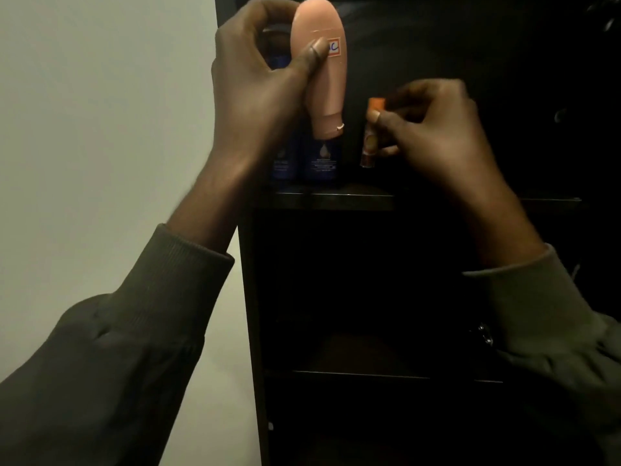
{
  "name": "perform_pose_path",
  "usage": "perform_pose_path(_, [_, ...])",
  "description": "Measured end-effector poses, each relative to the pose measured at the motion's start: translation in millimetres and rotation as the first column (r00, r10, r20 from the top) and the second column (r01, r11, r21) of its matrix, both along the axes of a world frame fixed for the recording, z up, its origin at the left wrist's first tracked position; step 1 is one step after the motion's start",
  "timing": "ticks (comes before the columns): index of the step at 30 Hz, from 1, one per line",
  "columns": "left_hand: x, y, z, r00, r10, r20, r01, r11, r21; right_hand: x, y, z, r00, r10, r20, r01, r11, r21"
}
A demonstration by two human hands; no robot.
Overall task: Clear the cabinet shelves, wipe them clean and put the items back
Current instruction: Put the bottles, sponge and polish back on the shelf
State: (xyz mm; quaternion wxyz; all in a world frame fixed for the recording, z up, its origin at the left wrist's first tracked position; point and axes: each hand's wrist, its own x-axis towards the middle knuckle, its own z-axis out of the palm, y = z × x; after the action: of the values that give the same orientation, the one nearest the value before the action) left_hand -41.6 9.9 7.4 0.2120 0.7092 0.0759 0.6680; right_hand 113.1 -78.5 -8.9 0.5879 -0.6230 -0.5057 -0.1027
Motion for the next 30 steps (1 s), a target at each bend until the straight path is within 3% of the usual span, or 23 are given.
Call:
perform_pose_path(5, [5,-2,3,0.998,0.062,-0.003,-0.062,0.998,-0.01,11,21,-4,0.991,-0.123,0.053,0.129,0.982,-0.136])
perform_pose_path(15, [7,-12,10,0.989,0.15,0.015,-0.15,0.988,-0.028,15,28,-1,0.975,-0.168,0.147,0.201,0.949,-0.244])
perform_pose_path(30, [12,-14,18,0.984,0.179,-0.014,-0.179,0.983,-0.026,14,19,2,0.956,-0.195,0.22,0.247,0.938,-0.241])
